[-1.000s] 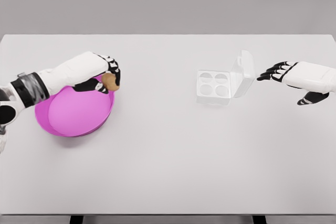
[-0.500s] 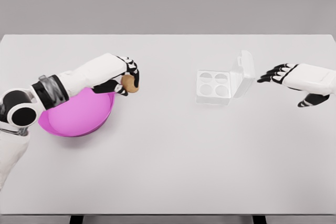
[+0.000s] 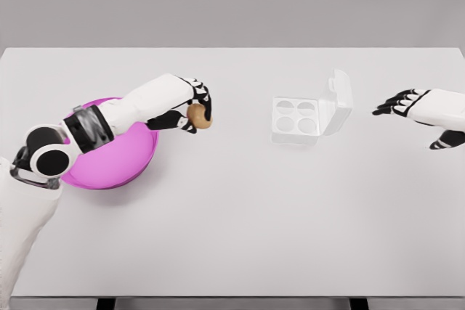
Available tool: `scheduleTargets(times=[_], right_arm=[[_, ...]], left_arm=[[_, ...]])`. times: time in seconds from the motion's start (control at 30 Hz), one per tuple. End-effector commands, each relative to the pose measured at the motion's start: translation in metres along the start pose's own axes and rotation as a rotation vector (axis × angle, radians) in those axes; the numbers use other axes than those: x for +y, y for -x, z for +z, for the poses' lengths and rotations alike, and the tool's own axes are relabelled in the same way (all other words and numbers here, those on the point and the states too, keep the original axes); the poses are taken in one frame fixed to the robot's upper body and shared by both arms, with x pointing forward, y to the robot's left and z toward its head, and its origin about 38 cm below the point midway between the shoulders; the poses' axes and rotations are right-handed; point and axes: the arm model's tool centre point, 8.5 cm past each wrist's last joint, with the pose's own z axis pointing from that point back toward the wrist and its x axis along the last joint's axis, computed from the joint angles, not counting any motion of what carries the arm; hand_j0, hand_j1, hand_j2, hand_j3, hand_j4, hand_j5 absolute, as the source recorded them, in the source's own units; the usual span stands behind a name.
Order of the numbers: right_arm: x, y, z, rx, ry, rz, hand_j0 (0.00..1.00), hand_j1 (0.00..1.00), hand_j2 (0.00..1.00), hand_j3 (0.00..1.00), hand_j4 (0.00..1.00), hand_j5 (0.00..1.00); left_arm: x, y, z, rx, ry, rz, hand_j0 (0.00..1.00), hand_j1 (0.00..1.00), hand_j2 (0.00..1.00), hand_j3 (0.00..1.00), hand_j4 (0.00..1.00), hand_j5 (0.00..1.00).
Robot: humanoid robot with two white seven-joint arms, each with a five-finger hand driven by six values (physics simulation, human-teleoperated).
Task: Pack egg into the box and close the box lid
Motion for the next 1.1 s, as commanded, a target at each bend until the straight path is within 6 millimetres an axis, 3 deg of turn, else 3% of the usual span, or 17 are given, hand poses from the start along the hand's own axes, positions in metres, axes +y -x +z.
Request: scheduleTargets(times=[0.0, 0.07, 1.07], right_arm=[[0.0, 0.01, 0.012, 0.034, -0.019, 0.0, 1.0, 1.0, 1.0, 1.0, 1.0, 1.0], [0.006, 0.023, 0.019, 0.073, -0.021, -0.031, 1.0, 1.0, 1.0, 1.0, 1.0, 1.0], [0.005, 0.017, 0.017, 0.055, -0.019, -0.023, 1.0, 1.0, 1.0, 1.0, 1.0, 1.0]], left_arm=[[-0.001, -0.002, -0.003, -0.009, -0.009, 0.013, 0.31, 0.31, 0.31, 0.31, 0.31, 0.31], [-0.001, -0.005, -0.006, -0.016, -0.015, 0.018, 0.31, 0.31, 0.31, 0.31, 0.31, 0.31], [-0.008, -0.031, -0.055, -0.098, -0.051, 0.086, 0.31, 0.31, 0.31, 0.31, 0.31, 0.31]])
